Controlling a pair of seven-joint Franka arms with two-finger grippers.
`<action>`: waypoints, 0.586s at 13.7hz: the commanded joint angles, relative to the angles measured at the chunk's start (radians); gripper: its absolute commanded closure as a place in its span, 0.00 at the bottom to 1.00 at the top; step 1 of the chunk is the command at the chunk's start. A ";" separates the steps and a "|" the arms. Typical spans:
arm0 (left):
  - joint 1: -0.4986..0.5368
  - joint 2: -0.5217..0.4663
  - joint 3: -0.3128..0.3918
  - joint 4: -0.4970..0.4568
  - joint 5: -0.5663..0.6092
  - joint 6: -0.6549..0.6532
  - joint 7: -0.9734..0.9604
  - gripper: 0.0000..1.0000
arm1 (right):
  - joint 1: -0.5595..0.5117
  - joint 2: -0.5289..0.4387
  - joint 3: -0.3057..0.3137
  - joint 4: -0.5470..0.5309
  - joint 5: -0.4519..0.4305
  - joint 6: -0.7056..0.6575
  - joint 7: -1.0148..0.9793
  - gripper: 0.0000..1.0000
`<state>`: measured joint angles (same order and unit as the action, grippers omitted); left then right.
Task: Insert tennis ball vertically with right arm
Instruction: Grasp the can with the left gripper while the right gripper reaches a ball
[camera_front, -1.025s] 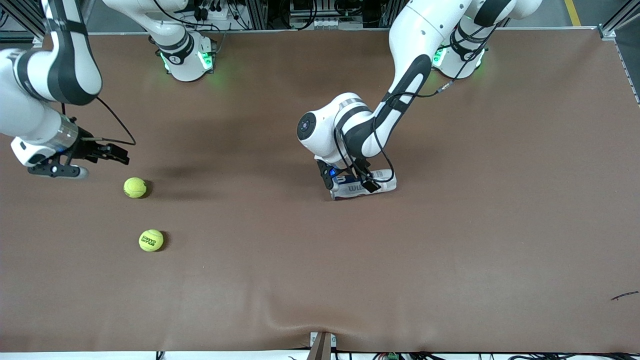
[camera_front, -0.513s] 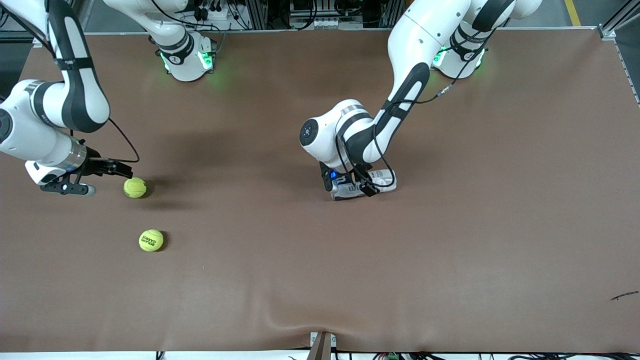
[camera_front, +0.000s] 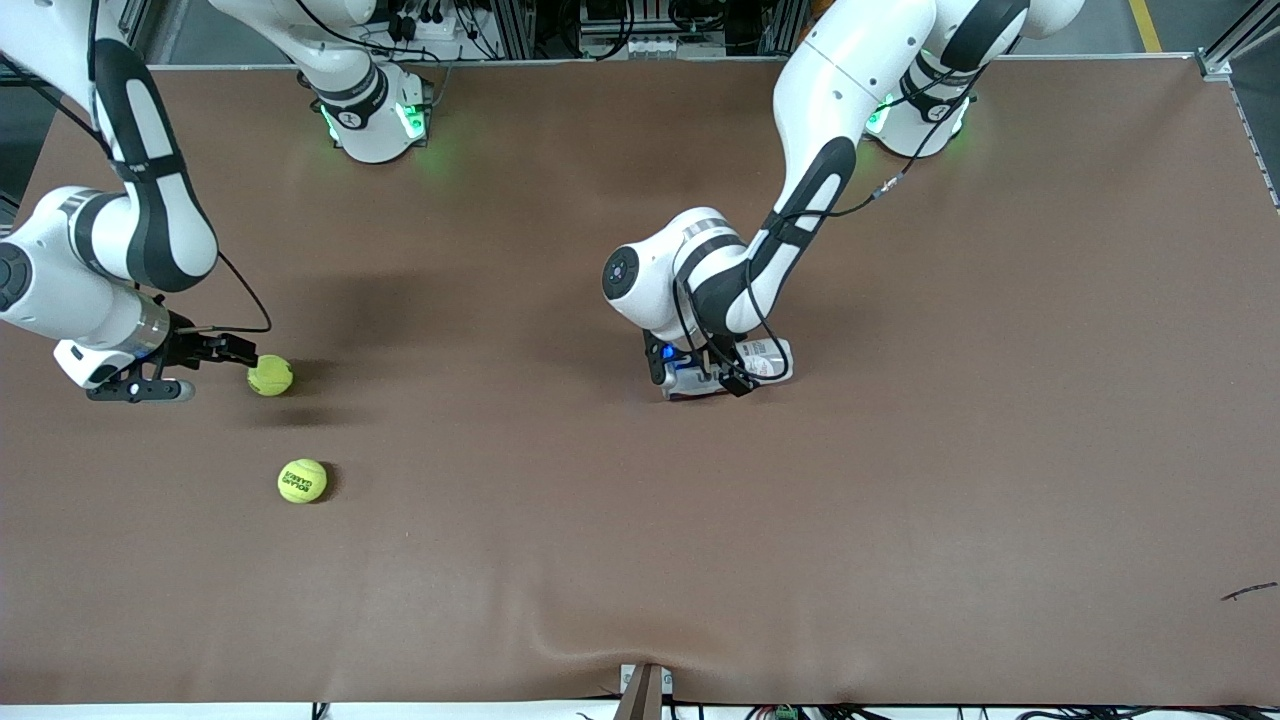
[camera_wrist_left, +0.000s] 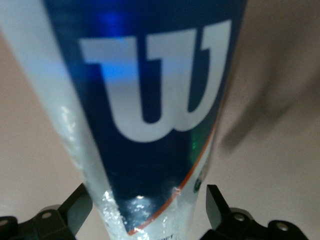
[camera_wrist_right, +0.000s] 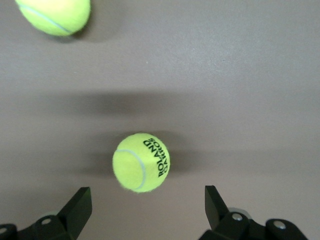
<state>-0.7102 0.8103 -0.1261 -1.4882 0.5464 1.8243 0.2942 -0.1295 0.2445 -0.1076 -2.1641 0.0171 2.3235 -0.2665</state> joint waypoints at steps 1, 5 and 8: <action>0.012 0.021 0.005 0.022 0.021 0.003 0.029 0.00 | -0.030 0.019 0.012 0.010 -0.011 0.011 -0.020 0.00; 0.026 0.030 0.005 0.023 0.018 0.003 0.031 0.00 | -0.030 0.033 0.013 0.009 -0.003 0.017 -0.010 0.00; 0.026 0.040 0.005 0.023 0.018 0.003 0.031 0.00 | -0.030 0.035 0.013 0.009 -0.003 0.019 -0.010 0.00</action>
<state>-0.6848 0.8251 -0.1201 -1.4878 0.5464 1.8244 0.3117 -0.1398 0.2711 -0.1076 -2.1637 0.0173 2.3326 -0.2675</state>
